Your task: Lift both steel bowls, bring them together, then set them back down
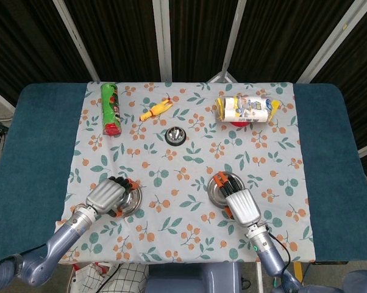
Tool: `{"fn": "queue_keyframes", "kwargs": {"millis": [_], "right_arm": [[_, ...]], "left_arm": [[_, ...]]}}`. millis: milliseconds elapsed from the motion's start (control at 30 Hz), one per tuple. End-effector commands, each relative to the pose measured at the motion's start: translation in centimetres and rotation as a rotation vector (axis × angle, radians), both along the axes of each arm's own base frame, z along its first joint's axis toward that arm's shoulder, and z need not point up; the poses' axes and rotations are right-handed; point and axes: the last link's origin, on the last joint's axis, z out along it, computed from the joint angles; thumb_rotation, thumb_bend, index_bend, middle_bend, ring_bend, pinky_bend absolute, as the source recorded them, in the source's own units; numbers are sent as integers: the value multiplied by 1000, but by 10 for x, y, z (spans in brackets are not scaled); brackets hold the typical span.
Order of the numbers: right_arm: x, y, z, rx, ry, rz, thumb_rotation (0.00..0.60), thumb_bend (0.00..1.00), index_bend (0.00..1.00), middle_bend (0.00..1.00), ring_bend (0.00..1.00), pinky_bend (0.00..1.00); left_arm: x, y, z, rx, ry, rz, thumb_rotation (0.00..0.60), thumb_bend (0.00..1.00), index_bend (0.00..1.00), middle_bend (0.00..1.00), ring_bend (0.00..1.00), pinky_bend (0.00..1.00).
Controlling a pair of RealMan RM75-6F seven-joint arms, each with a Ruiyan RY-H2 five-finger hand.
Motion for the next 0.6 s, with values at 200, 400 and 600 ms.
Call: {"fn": "queue_keyframes", "kwargs": {"millis": [200,400,600], "right_arm": [[-6,-2,7,50,-32,-39,600,339,0,271,365,719],[-4,1,12,118,-85,-83,515,339,0,154,249,609],[-1,3,16,165,-72,-105,473,339,0,12,110,511]], "left_arm": [[-1,-1,4,-1,9,19,600,257,0,295,259,343],[-3,0,6,9,-2,21,600,170,0,201,173,290],[1,0,7,40,-24,-12,600,153,0,168,143,277]]}}
